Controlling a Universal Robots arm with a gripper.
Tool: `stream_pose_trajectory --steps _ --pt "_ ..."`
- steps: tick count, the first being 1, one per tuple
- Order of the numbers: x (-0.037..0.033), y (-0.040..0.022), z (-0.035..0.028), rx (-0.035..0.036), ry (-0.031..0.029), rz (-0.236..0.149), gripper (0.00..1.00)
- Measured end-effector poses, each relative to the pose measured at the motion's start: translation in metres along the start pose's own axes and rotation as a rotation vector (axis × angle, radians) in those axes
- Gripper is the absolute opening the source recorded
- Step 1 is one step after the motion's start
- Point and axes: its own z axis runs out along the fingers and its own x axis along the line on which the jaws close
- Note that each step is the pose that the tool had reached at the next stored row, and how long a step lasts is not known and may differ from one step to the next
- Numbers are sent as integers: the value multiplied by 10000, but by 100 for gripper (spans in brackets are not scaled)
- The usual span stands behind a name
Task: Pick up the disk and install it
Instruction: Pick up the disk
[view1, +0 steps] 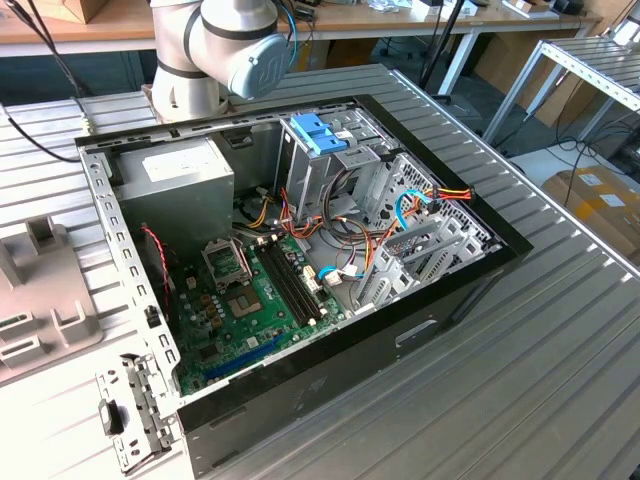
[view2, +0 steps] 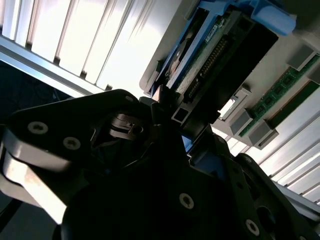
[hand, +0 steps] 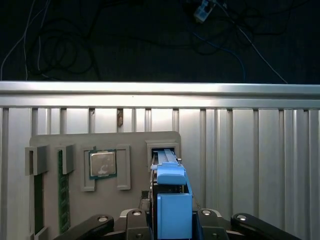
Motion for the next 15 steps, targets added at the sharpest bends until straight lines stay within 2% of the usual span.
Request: stream_pose_trajectory --steps 15 --pt "-3 5 -98 1 -9 -1 36"
